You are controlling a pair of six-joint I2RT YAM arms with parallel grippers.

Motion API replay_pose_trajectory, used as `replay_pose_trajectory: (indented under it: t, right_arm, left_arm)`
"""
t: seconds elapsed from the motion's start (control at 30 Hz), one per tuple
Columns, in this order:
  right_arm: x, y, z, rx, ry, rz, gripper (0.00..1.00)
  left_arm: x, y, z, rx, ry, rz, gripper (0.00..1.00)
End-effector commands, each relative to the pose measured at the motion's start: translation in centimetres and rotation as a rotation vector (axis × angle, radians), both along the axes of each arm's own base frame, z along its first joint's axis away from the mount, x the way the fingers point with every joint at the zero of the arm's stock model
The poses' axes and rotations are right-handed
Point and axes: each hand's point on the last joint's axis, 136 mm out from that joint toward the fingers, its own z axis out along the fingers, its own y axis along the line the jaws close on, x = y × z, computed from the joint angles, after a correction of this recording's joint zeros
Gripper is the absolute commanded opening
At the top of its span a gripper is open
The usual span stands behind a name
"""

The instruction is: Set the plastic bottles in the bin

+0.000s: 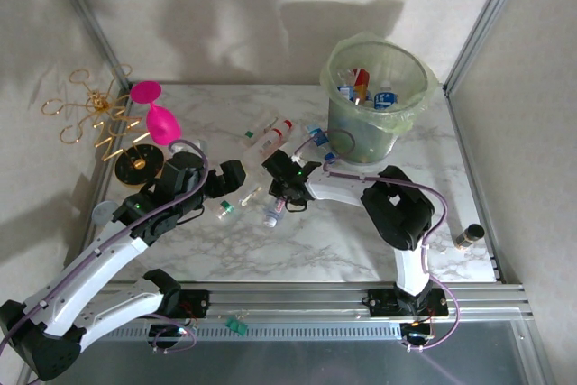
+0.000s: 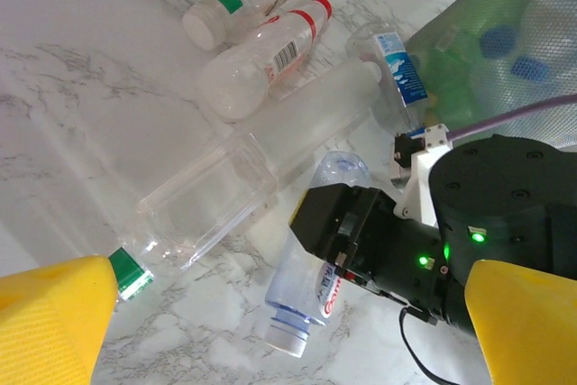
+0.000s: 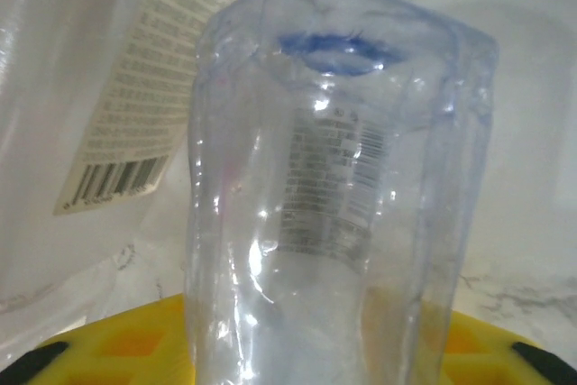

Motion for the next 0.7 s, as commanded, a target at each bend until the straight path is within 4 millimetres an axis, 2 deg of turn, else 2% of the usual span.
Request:
replay_pose_trajectory:
  t: [0.0,0.2,0.37,0.5,0.67]
  right_arm:
    - [-0.2,-0.8,1.4,0.011,-0.019,-0.009,0.37]
    - [-0.4,-0.9,2.9,0.032,-0.039,-0.001,0.32]
    - [-0.9,-0.6,5.4,0.065,-0.082,0.04,0.32]
    - [-1.5,0.0,8.6,0.108,-0.143,0.073,0.32]
    - [-1.9,0.4,14.4,0.139,-0.291,0.115,0.32]
  left_arm:
    - [-0.2,0.4,0.6,0.018,-0.012,0.002,0.99]
    - [-0.2,0.6,1.2,0.029,-0.02,0.009,0.99]
    - [0.1,0.5,1.5,0.035,-0.022,0.005,0.99]
    - [0.4,0.6,2.0,0.053,-0.029,0.009,0.99]
    - [0.8,0.2,2.9,0.047,-0.039,0.006,0.99]
